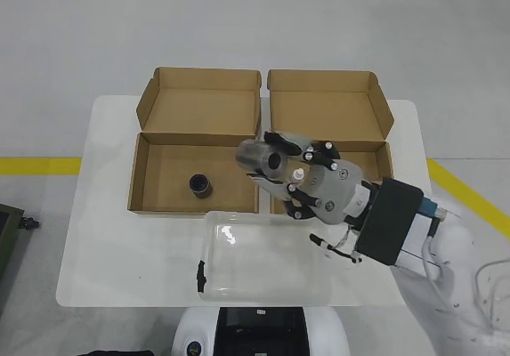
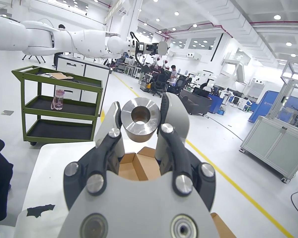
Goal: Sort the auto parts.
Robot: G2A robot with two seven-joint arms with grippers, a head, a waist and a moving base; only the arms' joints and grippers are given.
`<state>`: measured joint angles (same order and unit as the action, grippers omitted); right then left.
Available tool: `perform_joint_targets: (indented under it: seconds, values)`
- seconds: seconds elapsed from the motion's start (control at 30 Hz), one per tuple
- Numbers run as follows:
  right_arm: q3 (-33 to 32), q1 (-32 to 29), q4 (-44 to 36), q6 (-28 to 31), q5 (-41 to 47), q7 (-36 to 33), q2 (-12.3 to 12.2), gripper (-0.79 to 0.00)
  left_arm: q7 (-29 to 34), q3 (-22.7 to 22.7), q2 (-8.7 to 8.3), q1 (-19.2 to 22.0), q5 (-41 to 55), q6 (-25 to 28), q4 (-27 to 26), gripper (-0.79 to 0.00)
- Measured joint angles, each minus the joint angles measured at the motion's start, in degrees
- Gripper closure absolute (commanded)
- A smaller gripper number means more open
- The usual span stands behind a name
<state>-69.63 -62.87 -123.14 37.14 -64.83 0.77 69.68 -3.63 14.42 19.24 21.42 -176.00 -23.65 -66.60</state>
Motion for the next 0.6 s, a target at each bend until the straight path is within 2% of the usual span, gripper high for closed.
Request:
perform_joint_targets:
  seconds: [0.27, 0.6]
  values:
    - [2.50, -0.23, 3.72, 0.64, -1.07, -0.35, 0.10, 0.000, 0.00, 0.00, 0.00, 0.00, 0.00, 0.00, 0.00, -0.785]
    - [9.70, 0.21, 9.45, 0.84, -4.65, -3.12, 0.70, 0.000, 0.00, 0.00, 0.00, 0.00, 0.00, 0.00, 0.00, -0.785]
